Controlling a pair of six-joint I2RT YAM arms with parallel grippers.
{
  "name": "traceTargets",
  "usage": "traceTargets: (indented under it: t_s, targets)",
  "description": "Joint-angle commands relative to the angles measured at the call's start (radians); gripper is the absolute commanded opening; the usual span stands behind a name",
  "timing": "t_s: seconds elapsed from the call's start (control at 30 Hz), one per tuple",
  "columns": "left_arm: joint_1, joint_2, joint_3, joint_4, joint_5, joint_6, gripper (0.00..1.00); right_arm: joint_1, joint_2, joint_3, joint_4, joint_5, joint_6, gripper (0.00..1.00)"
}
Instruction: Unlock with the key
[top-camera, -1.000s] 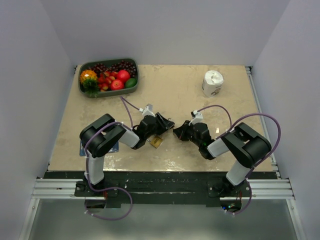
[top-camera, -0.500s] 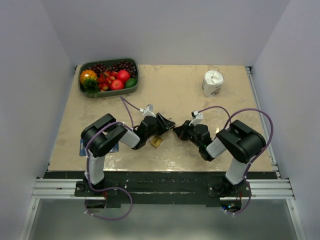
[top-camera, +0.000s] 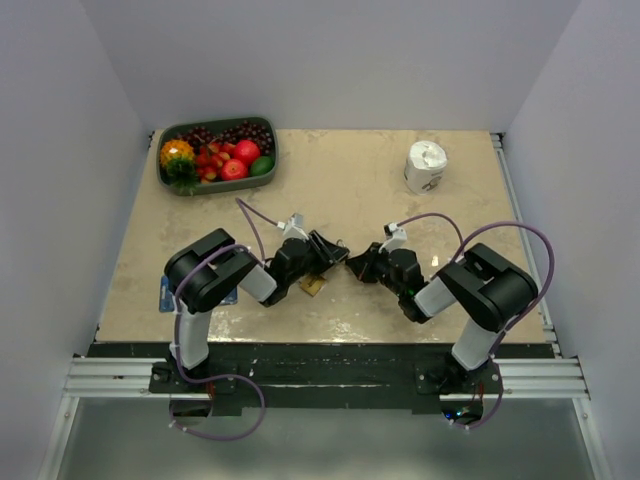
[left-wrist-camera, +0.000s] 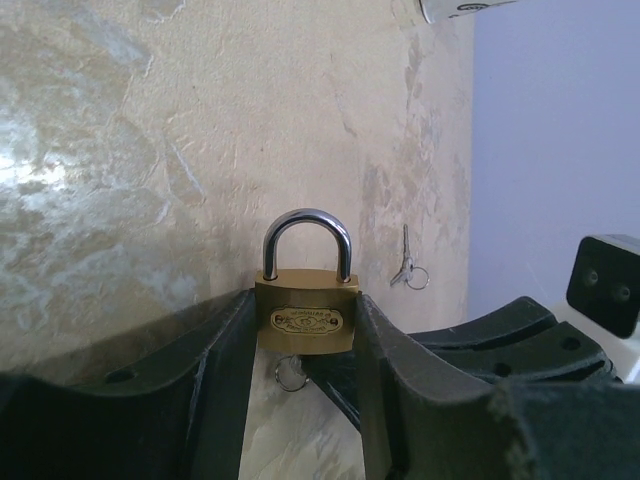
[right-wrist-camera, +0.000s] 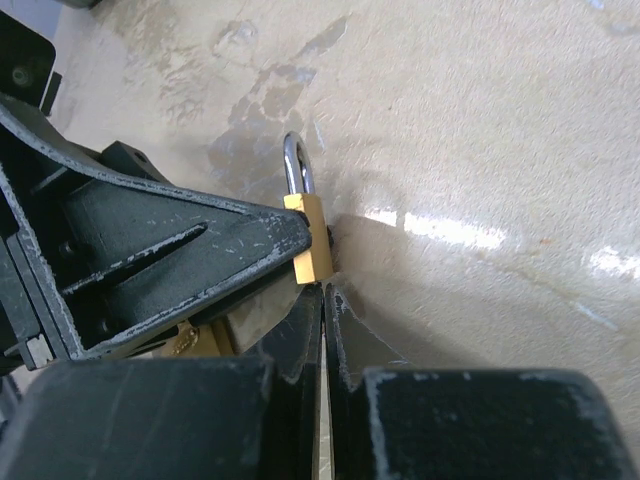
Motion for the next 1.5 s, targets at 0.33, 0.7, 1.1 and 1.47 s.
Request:
traceTargets:
  t_s: [0.33,0.7,1.1,1.47]
  targets:
    - [-0.054,0.016,-0.112,0.195,0.204,0.045,0.00,-0.071,-0.005,-0.031,0.116,0.016,0.221,0.00]
    - [-0.052,0.026,-0.123,0.258,0.233,0.054,0.00,-0.147,0.072,-0.069,0.217,-0.048,0.319,0.00]
    - [-0.052,0.042,-0.114,0.272,0.262,0.060,0.00,-0.182,0.147,-0.072,0.289,-0.097,0.372,0.00]
    - [-0.052,0.056,-0.117,0.350,0.324,0.088,0.00,-0.197,0.170,-0.072,0.278,-0.117,0.445,0.00]
